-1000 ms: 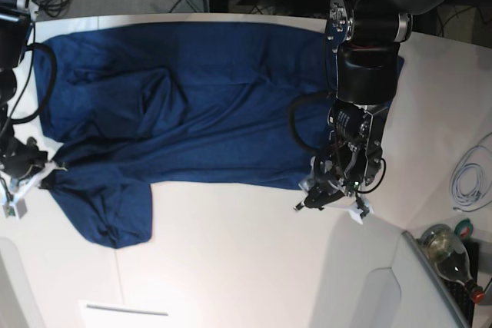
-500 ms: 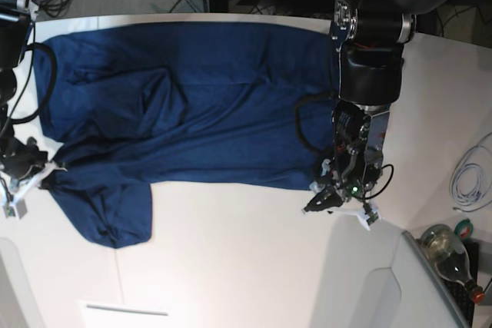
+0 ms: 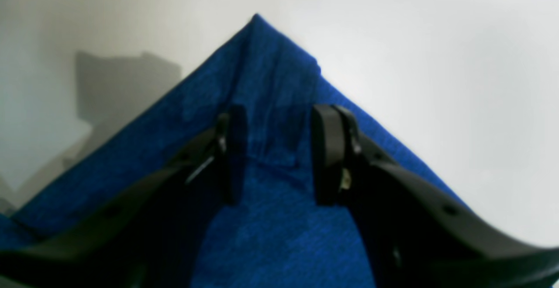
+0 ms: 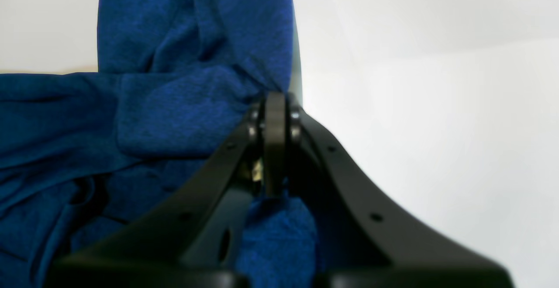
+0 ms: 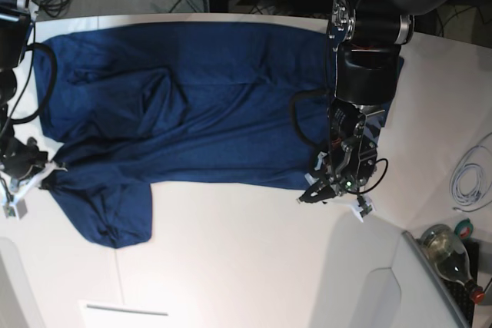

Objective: Layout the t-shirt on the table in an organized manner, then fold the t-shirt properly
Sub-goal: 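Release the shirt edge with the left gripper and regrasp it nearby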

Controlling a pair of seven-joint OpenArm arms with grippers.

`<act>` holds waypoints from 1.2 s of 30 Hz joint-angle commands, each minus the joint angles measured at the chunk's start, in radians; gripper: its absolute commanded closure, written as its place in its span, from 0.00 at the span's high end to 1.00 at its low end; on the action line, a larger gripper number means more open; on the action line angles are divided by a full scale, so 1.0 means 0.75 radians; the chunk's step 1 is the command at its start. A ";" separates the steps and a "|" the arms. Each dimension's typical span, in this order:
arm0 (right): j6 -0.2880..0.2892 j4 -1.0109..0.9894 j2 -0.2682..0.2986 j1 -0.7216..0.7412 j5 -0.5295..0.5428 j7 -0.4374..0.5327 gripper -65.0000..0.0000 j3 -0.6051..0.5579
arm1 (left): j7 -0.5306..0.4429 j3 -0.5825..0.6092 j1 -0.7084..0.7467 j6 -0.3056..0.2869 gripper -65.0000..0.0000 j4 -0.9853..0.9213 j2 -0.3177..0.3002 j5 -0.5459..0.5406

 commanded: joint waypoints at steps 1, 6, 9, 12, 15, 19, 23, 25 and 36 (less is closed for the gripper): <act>0.002 0.022 0.025 0.031 0.018 0.028 0.00 0.006 | -0.021 0.000 -0.035 -0.001 0.34 0.020 -0.004 0.007; 0.002 0.022 0.025 0.033 0.018 0.028 0.00 0.006 | -0.021 -0.004 -0.041 -0.001 0.00 0.020 -0.004 0.009; 0.002 0.022 0.025 0.033 0.018 0.028 0.00 0.006 | -0.023 -0.004 -0.043 -0.001 0.00 0.020 -0.004 0.009; 0.002 0.022 0.027 0.033 0.018 0.028 0.00 0.006 | -0.023 -0.006 -0.043 0.001 0.00 0.024 -0.004 0.009; 0.002 0.022 0.031 0.033 0.018 0.028 0.00 0.006 | -0.023 -0.006 -0.043 0.013 0.00 0.033 -0.004 0.003; 0.002 0.022 0.033 0.033 0.018 0.028 0.00 0.006 | -0.027 -0.037 -0.041 0.062 0.00 0.076 -0.006 -0.001; 0.002 0.022 0.033 0.031 0.018 0.028 0.00 0.006 | -0.025 -0.166 -0.027 0.073 0.00 0.163 -0.006 0.001; 0.002 0.022 0.035 0.031 0.018 0.028 0.00 0.006 | -0.025 -0.207 -0.033 0.073 0.00 0.168 -0.006 0.007; 0.002 0.022 0.037 0.033 0.018 0.028 0.00 0.008 | -0.029 -0.506 -0.039 0.073 0.00 0.186 -0.006 -0.001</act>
